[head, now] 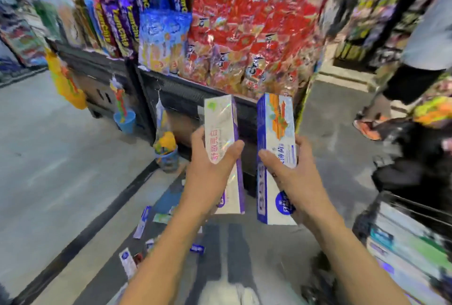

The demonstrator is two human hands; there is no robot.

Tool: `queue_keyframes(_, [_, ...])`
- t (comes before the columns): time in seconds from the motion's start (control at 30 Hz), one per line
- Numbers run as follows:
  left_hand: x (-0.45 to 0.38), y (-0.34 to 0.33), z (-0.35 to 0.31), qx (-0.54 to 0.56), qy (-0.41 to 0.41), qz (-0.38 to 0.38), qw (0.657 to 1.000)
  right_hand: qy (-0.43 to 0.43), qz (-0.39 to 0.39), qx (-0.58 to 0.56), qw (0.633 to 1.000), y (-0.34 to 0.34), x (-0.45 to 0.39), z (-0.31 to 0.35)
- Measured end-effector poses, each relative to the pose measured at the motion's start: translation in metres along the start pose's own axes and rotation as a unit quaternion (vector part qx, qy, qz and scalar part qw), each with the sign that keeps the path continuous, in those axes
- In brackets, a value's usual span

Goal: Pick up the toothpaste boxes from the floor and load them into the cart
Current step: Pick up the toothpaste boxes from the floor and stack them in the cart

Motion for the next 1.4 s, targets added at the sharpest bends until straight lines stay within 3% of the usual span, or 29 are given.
queue_keyframes(0.2, [0.019,-0.122,-0.004,0.006,0.012,0.191,0.981,-0.006,-0.183,0.015,0.983,0.108,0.083,-0.003])
queue_keyframes(0.4, [0.082,-0.262,-0.012,0.007,0.001,0.367,0.93,-0.032,-0.375,0.015,0.926,0.224,0.187,-0.025])
queue_keyframes(0.6, [0.141,-0.404,-0.006,-0.006,0.0,0.458,0.889,-0.065,-0.489,0.009,0.87,0.346,0.273,-0.053])
queue_keyframes(0.73, [0.181,-0.499,-0.003,-0.023,0.013,0.503,0.864,-0.089,-0.516,0.014,0.852,0.431,0.315,-0.066])
queue_keyframes(1.03, [0.206,-0.665,0.024,-0.166,-0.011,0.524,0.836,-0.177,-0.501,0.015,0.847,0.587,0.345,-0.113])
queue_keyframes(1.27, [0.191,-0.784,0.099,-0.258,-0.133,0.602,0.744,-0.256,-0.512,0.05,0.818,0.669,0.328,-0.184])
queue_keyframes(1.4, [0.188,-0.84,0.157,-0.326,-0.208,0.608,0.694,-0.286,-0.514,0.085,0.804,0.697,0.323,-0.217])
Point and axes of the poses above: each hand's wrist, its own x-axis away from the middle knuckle, its own y-axis out of the back of the hand, z = x × y, the point moved 6 cm from there along -x, towards the middle knuckle, and after that the axes turned 6 degrees about z, right-handed, at the moved point
